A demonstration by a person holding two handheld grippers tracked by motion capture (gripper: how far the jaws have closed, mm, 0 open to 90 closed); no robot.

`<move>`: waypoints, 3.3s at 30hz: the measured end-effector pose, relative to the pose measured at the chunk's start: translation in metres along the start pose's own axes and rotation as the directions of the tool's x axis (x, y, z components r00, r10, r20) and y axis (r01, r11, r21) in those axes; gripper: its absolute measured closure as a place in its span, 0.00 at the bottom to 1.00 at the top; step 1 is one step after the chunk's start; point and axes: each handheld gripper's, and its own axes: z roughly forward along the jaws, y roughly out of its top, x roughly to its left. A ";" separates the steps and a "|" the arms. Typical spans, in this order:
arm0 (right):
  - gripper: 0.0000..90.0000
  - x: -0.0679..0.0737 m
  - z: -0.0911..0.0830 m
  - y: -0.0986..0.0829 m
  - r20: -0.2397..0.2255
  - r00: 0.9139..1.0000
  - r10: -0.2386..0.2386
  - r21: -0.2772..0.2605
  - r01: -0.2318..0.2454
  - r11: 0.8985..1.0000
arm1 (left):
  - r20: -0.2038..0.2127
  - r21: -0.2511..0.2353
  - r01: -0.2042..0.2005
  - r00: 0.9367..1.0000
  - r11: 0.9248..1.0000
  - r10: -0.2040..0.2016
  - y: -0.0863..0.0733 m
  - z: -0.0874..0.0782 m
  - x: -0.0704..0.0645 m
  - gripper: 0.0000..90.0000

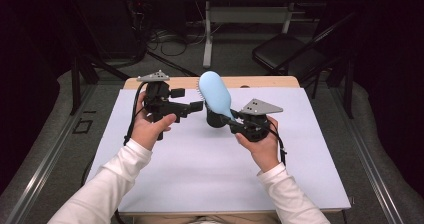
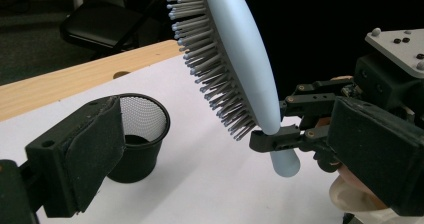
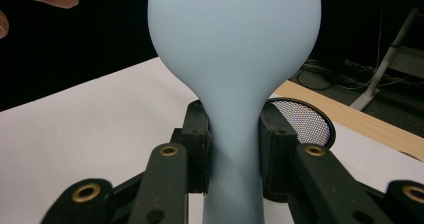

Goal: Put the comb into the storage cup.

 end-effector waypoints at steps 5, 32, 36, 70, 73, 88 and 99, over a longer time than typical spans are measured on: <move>0.77 0.000 0.000 0.000 -0.001 1.000 0.000 -0.001 0.000 1.000 | 0.008 0.007 0.006 1.000 1.000 -0.006 0.004 0.005 -0.003 0.02; 0.77 0.004 0.000 0.001 -0.009 1.000 -0.005 -0.009 0.005 1.000 | 0.056 0.036 0.078 0.995 0.996 -0.080 0.018 0.033 -0.004 0.06; 0.77 0.005 0.000 0.001 -0.010 1.000 -0.010 -0.011 0.010 1.000 | 0.058 0.041 0.081 0.995 0.996 -0.083 0.019 0.038 -0.004 0.07; 0.77 0.009 0.003 0.000 -0.013 0.999 -0.036 -0.003 0.036 0.999 | 0.096 0.081 0.182 0.977 0.980 -0.189 0.028 0.041 0.010 0.18; 0.77 0.010 0.003 0.000 -0.014 0.999 -0.036 -0.002 0.036 0.999 | 0.090 0.088 0.190 0.976 0.978 -0.197 0.029 0.040 0.011 0.20; 0.77 0.011 0.004 -0.001 -0.015 0.999 -0.046 0.001 0.046 0.999 | 0.107 0.099 0.239 0.963 0.966 -0.249 0.031 0.040 0.017 0.31; 0.77 0.012 0.005 -0.001 -0.007 0.998 -0.056 0.005 0.056 0.998 | 0.128 0.115 0.289 0.944 0.950 -0.303 0.029 0.044 0.017 0.39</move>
